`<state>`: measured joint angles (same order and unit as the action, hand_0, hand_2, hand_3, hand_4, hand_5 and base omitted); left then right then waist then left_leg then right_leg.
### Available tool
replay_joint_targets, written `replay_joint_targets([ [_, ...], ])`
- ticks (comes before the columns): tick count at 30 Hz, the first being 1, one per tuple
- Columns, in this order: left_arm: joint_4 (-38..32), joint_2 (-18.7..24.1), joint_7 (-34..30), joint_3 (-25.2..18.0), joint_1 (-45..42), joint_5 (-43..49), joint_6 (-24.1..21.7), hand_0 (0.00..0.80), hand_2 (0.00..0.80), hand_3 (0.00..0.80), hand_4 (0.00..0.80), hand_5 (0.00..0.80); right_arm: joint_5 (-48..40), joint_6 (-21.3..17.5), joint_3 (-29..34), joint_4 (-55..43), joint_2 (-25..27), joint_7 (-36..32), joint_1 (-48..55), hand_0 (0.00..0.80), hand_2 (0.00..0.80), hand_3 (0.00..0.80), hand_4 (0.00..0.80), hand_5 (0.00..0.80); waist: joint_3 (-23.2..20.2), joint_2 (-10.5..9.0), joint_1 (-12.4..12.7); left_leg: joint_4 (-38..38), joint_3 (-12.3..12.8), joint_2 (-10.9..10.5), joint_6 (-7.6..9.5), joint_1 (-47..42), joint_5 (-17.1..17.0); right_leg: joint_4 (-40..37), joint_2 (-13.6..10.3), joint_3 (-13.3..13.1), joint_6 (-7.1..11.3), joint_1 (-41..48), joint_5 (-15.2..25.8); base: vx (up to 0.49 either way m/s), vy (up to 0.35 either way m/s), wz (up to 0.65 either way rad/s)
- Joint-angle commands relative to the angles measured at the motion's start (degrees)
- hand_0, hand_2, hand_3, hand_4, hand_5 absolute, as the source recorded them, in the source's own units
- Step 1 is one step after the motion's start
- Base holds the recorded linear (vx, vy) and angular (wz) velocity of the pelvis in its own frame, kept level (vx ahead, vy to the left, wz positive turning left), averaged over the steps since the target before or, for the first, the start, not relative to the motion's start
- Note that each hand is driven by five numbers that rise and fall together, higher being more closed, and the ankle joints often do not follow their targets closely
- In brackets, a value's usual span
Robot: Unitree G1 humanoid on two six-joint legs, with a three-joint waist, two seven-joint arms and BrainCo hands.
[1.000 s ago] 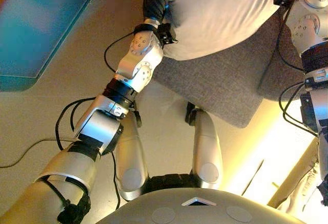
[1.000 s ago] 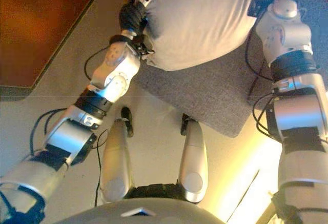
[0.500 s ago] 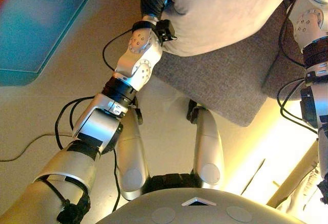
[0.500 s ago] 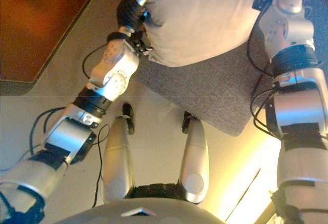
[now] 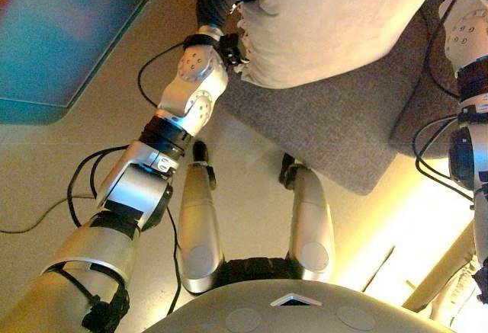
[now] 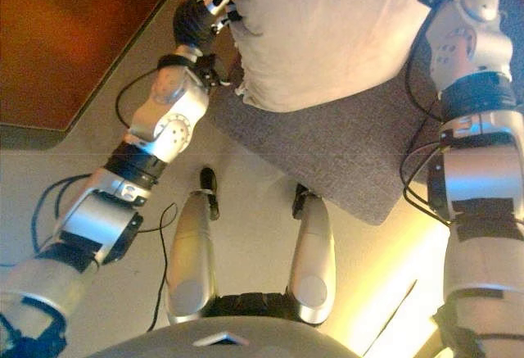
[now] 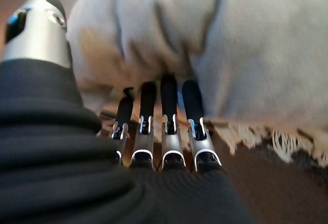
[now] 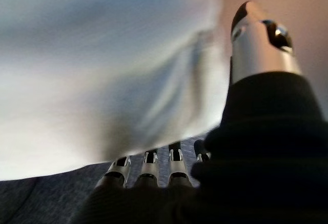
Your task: Pick up the cushion and take it to the sofa
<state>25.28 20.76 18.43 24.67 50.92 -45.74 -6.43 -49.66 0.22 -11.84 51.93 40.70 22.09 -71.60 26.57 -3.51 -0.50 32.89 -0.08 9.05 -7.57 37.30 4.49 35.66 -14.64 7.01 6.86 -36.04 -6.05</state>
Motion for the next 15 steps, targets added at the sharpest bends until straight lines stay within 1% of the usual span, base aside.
replay_joint_targets([
  [1, -3.3, 1.2, -2.3, -2.1, -5.5, 2.6, -5.5, 0.000, 0.000, 0.000, 0.000, 0.000, -3.0, -5.0, 3.0, -2.5, 4.7, 1.6, 4.6, 0.000, 0.000, 0.000, 0.000, 0.000, -6.4, 0.36, 1.2, -4.6, -0.6, 4.8, -2.36, -1.8, -2.6, -2.4, 1.1, 0.6, -0.30, 2.4, -0.9, 0.041, 0.037, 0.02],
  [7, -2.7, 4.6, -3.5, -4.0, -8.9, -0.2, -7.5, 0.000, 0.000, 0.000, 0.000, 0.000, -6.0, -7.1, 4.7, -0.2, 7.9, 3.1, 7.4, 0.000, 0.000, 0.000, 0.000, 0.000, -9.3, 0.24, 1.2, -7.6, 0.9, 4.9, -2.34, -6.7, -2.9, -7.6, 2.1, 1.4, -0.74, 8.0, -0.4, 0.048, 0.041, 0.04],
  [9, -2.9, 5.2, -3.6, -4.6, -9.2, -0.3, -7.6, 0.000, 0.000, 0.000, 0.000, 0.000, -5.7, -7.0, 5.0, 0.3, 9.2, 3.2, 7.9, 0.000, 0.000, 0.000, 0.000, 0.000, -10.3, 0.18, 1.1, -9.5, 1.4, 4.9, -2.27, -8.3, -3.7, -10.0, 2.6, 1.6, -0.76, 9.8, 0.4, 0.038, 0.045, 0.05],
  [11, -3.5, 5.8, -3.4, -4.8, -9.7, -0.1, -7.9, 0.000, 0.000, 0.000, 0.000, 0.000, -4.4, -6.7, 4.8, 0.5, 10.6, 3.6, 8.2, 0.000, 0.000, 0.000, 0.000, 0.000, -11.0, 0.01, 1.1, -10.2, 1.8, 4.9, -2.37, -9.7, -3.4, -11.4, 2.9, 1.4, -0.68, 11.4, 0.5, 0.029, 0.038, 0.03],
  [12, -3.8, 6.1, -3.2, -4.9, -9.9, -0.3, -7.8, 0.000, 0.000, 0.000, 0.000, 0.000, -4.4, -6.5, 4.7, 0.5, 11.5, 3.6, 8.5, 0.000, 0.000, 0.000, 0.000, 0.000, -11.6, -0.12, 1.0, -10.9, 2.0, 4.9, -2.30, -10.2, -3.9, -12.4, 3.1, 1.5, -0.69, 12.0, 1.0, 0.024, 0.032, 0.01],
  [15, -4.4, 6.6, -2.7, -5.5, -11.0, -0.6, -7.6, 0.000, 0.000, 0.000, 0.000, 0.000, -5.7, -6.3, 5.0, -0.3, 13.1, 3.9, 10.0, 0.000, 0.000, 0.000, 0.000, 0.000, -12.8, -0.68, 1.0, -11.8, 2.5, 4.9, -2.36, -12.1, -3.7, -14.2, 3.3, 1.7, -0.62, 14.3, 1.3, 0.028, 0.032, -0.01],
])
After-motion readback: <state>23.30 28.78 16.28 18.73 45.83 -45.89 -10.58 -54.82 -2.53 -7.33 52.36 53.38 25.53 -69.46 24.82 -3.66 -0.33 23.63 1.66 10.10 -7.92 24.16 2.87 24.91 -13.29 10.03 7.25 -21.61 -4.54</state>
